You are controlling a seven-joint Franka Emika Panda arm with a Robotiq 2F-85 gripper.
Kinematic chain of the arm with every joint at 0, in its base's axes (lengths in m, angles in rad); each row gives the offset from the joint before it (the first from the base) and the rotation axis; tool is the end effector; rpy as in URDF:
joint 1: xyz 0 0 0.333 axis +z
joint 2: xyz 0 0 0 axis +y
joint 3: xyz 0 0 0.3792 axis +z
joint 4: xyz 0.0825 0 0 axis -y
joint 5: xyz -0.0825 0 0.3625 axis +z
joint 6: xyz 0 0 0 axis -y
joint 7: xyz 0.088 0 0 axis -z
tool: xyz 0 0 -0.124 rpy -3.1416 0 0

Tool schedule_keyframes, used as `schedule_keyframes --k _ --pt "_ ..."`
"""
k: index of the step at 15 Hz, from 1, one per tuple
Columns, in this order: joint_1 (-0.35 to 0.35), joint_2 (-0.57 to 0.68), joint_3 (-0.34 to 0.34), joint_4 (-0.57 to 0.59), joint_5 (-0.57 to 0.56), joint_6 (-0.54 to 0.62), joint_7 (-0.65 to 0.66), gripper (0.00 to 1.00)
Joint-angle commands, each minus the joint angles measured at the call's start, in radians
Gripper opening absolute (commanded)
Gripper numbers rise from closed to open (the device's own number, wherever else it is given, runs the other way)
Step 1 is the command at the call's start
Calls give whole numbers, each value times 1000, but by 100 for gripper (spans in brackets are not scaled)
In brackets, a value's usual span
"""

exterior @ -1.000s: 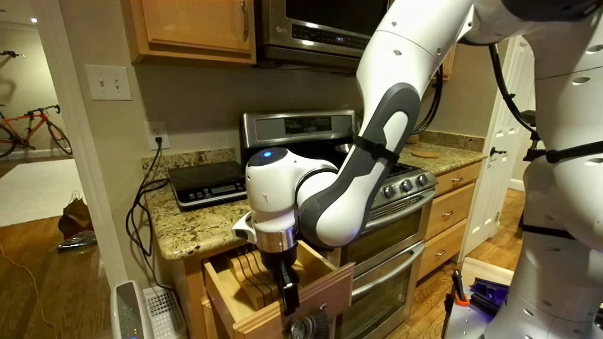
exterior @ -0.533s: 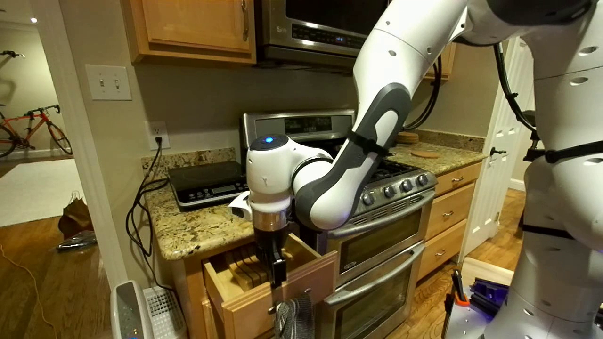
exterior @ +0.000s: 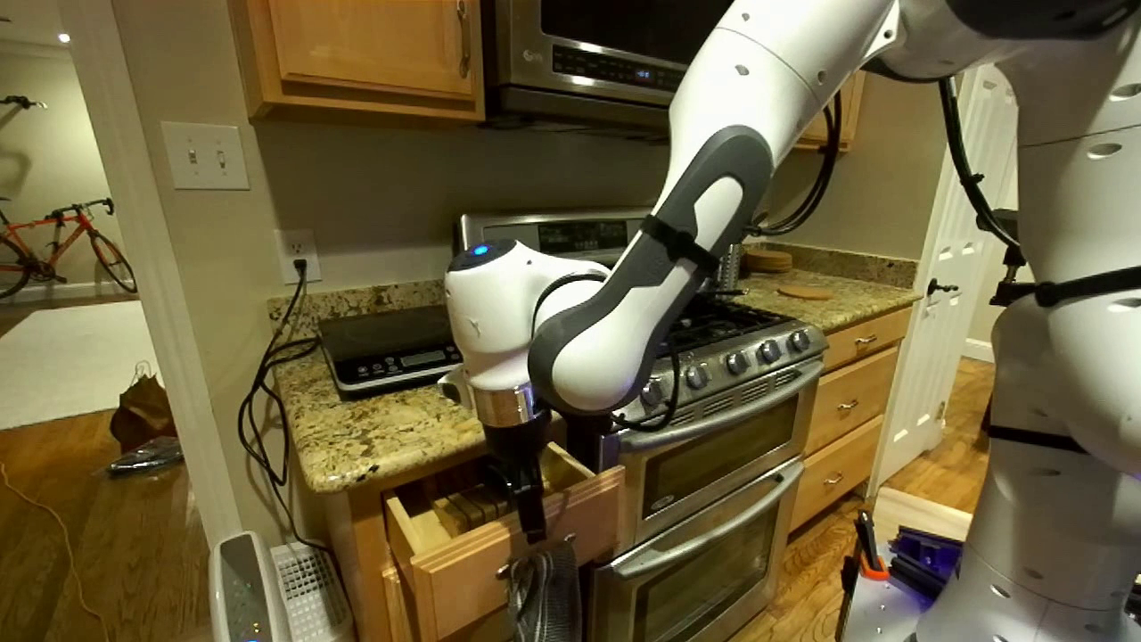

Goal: Close the the top drawer on the left side of the bottom cabinet.

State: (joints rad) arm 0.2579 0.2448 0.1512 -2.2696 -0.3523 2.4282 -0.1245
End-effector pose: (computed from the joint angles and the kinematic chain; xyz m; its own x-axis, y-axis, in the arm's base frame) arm 0.4881 0.2046 0.3065 0.6932 0.7104 -0.1214 0.7202 -0.6763 0.1550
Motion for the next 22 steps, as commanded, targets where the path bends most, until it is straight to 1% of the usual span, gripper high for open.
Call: schedule_keyframes --k 1,4,6,10,12,14,15,17,20,22 --pt "-8 -87 22 -27 111 -102 109 67" --pt "-17 -100 18 -27 187 -127 195 46" --pt "-26 -87 10 -28 228 -129 247 34" --pt "-44 -49 -8 -50 288 -104 364 8" --pt "-56 -31 -16 -62 335 -76 408 4" --pt "-74 -14 -20 -64 409 -48 422 0" --pt "-82 -8 -23 -66 440 -23 424 3" --pt "-95 8 -27 -69 486 22 425 5" --pt "-103 21 -37 -83 520 118 429 5" --pt "-101 27 -46 -93 514 181 437 4"
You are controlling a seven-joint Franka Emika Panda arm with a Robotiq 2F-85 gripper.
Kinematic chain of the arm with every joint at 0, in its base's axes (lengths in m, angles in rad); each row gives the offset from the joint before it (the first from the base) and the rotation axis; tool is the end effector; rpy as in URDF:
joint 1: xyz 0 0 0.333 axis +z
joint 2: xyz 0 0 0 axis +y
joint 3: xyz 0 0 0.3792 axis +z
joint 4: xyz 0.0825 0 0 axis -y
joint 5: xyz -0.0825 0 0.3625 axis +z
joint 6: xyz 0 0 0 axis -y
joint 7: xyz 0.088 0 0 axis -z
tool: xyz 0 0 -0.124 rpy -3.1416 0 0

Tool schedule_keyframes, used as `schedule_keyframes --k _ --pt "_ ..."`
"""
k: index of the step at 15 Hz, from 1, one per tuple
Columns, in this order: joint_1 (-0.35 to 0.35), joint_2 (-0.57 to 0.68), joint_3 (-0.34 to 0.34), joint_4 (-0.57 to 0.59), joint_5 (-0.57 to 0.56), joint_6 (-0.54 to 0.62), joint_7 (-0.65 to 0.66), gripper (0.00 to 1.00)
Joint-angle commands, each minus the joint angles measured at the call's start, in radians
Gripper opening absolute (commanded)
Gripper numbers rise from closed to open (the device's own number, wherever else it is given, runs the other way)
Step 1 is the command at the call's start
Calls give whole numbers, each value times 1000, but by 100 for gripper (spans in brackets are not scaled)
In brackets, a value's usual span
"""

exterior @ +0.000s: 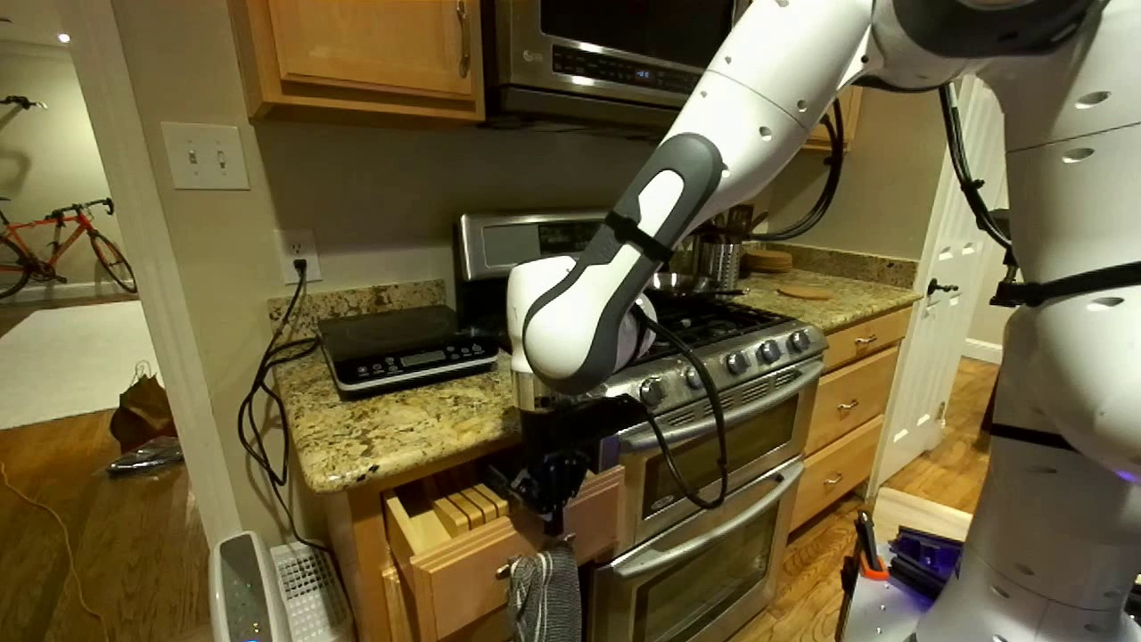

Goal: Close the the top drawer on the left side of the bottom cabinet.

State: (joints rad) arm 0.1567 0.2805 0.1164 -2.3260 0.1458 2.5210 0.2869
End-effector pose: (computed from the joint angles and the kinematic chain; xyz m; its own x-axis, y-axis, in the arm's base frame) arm 0.4982 0.1391 0.2747 0.9840 -0.1334 -0.1180 -0.1429 -0.9868 -0.0758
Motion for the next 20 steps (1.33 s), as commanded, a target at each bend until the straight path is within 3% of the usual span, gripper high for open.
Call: schedule_keyframes --k 1,10,16,20 --pt "5 -7 -18 -42 4 118 36 4" --pt "73 37 -133 -20 -192 283 161 6" --pt "143 86 -246 46 -338 332 254 6" --pt "184 77 -279 61 -367 305 276 5"
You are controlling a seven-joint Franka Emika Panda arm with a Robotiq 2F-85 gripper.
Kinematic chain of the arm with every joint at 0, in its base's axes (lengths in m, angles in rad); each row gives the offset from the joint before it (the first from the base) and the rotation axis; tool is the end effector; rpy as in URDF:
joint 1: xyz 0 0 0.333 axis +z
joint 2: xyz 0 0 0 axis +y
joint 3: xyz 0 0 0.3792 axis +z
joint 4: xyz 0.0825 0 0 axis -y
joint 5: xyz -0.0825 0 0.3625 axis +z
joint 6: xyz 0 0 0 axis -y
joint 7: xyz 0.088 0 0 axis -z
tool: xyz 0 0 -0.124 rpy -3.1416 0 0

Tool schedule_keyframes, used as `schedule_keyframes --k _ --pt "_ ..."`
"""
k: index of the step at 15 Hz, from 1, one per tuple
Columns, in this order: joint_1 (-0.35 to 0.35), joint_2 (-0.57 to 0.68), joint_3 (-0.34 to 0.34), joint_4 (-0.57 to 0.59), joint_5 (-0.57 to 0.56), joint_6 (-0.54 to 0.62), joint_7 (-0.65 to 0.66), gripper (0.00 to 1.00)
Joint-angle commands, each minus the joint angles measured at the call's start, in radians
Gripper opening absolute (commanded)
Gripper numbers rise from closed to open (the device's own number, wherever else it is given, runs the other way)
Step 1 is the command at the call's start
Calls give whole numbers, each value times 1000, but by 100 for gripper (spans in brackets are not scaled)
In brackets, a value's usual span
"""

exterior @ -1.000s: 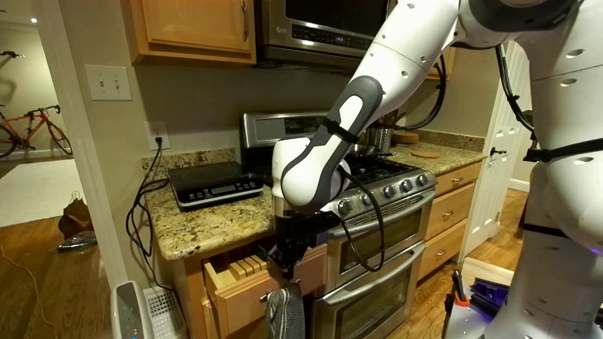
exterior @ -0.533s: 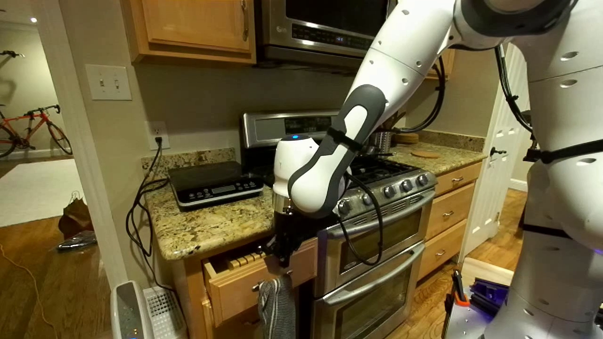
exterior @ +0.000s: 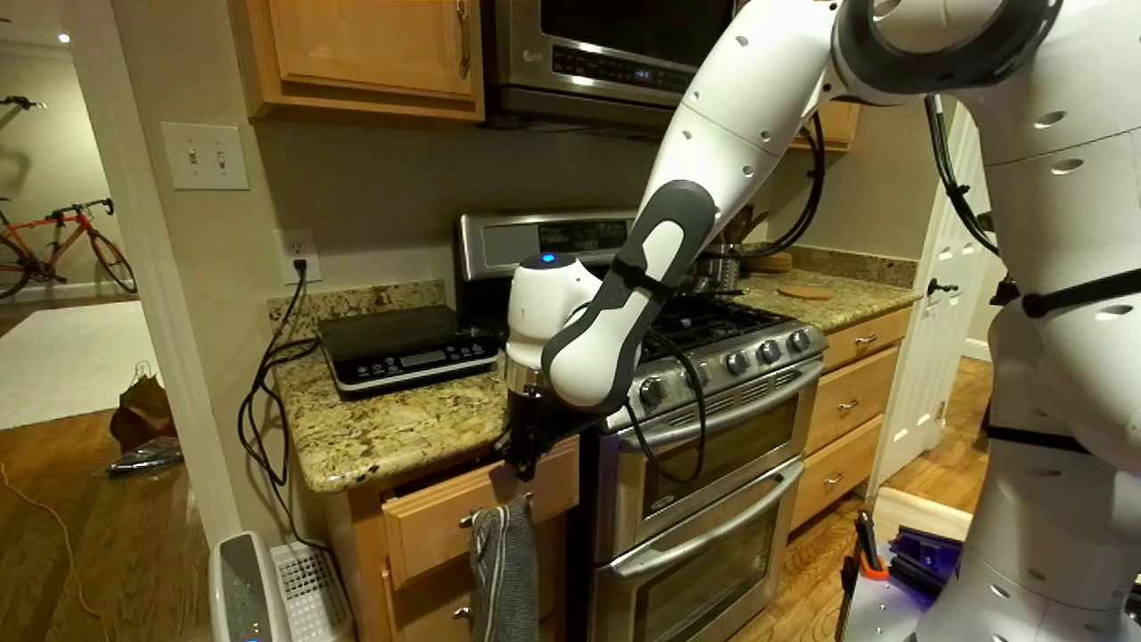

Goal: Close the the top drawer on the left side of the bottom cabinet.

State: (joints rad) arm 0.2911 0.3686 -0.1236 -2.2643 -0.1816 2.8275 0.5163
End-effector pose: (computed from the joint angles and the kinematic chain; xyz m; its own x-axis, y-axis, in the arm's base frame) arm 0.5622 0.1056 0.2767 0.9617 -0.1610 0.2221 -0.1708 -0.9850 0.0257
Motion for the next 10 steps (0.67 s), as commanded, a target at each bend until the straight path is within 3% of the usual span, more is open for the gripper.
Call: schedule_keyframes --k 1,2,3,5,10 --pt "49 -36 -21 -19 -35 -25 20 5" --pt "48 -53 -5 -33 -25 -45 4 6" --pt "45 -75 17 -50 -7 -78 -10 30" --pt "32 -109 64 -76 20 -112 -41 33" --pt "-1 -210 164 -107 68 -286 -95 64"
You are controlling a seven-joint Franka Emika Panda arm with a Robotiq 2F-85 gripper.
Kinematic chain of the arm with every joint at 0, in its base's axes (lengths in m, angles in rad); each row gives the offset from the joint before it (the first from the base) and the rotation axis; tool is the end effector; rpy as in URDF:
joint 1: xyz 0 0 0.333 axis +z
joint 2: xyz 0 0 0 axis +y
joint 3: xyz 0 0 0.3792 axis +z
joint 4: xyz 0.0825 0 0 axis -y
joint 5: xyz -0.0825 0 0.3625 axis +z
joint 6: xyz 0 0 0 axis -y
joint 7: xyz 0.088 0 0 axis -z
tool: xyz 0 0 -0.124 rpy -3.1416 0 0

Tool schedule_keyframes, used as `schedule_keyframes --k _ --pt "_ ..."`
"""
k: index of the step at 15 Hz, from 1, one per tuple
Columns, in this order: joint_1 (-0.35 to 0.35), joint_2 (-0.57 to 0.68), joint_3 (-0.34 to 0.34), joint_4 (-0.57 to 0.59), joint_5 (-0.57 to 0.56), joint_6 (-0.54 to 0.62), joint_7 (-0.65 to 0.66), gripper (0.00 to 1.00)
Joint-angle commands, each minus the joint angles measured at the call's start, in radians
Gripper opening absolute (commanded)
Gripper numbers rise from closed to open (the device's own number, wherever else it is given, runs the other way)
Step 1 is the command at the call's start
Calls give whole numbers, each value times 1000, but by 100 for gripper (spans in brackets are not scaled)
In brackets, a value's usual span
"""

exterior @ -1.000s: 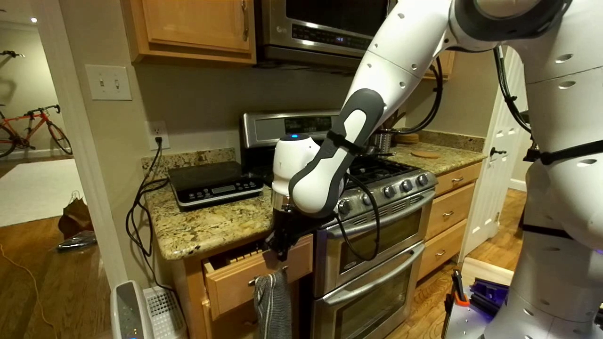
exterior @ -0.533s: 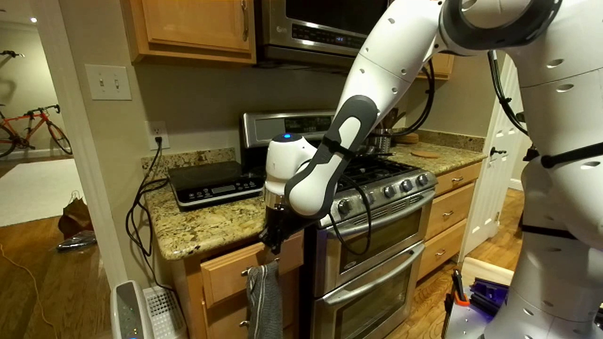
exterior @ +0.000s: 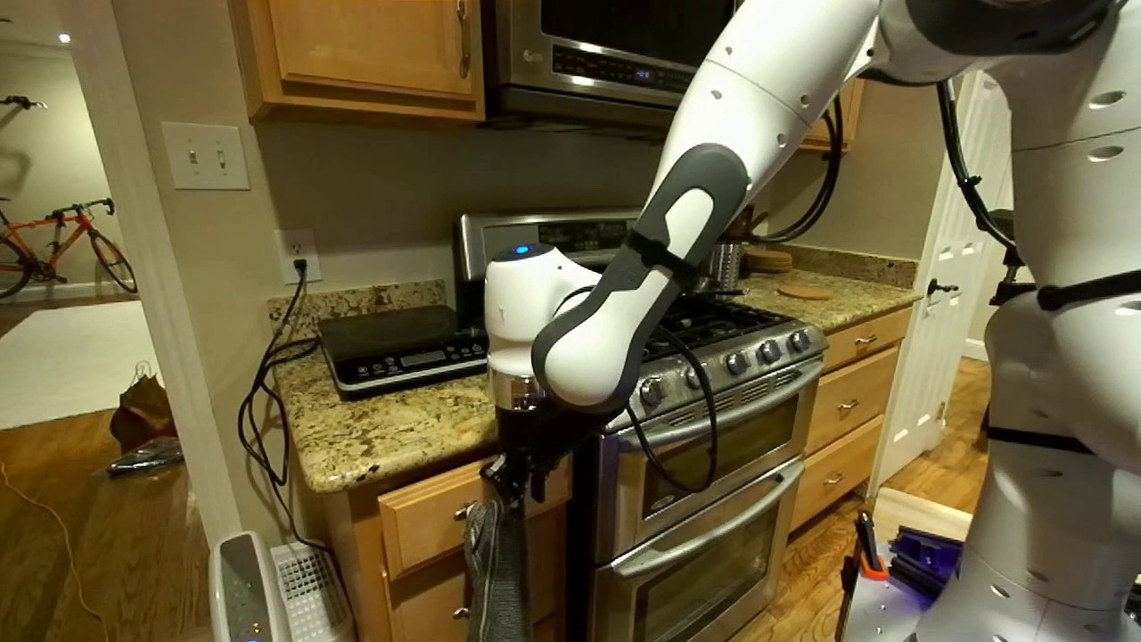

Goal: Close the the top drawer on the left side of the bottom cabinet.

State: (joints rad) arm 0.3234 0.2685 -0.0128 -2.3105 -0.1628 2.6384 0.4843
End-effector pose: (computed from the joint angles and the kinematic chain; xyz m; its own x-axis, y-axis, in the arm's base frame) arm 0.5116 0.1673 0.2954 0.9956 -0.0302 0.0885 -0.0351 -0.9979 0.0549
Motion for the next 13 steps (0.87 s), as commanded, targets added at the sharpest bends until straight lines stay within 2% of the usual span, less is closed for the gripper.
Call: schedule_keyframes --k 1,4,5,8,13 --pt "-35 -133 64 -65 54 -127 -65 72" --pt "-44 -184 99 -69 76 -196 -69 91" --pt "-43 -111 96 -22 45 -155 -37 71" --pt "-48 -141 111 -29 53 -180 -41 90" --pt "-52 -141 111 -36 53 -180 -44 91"
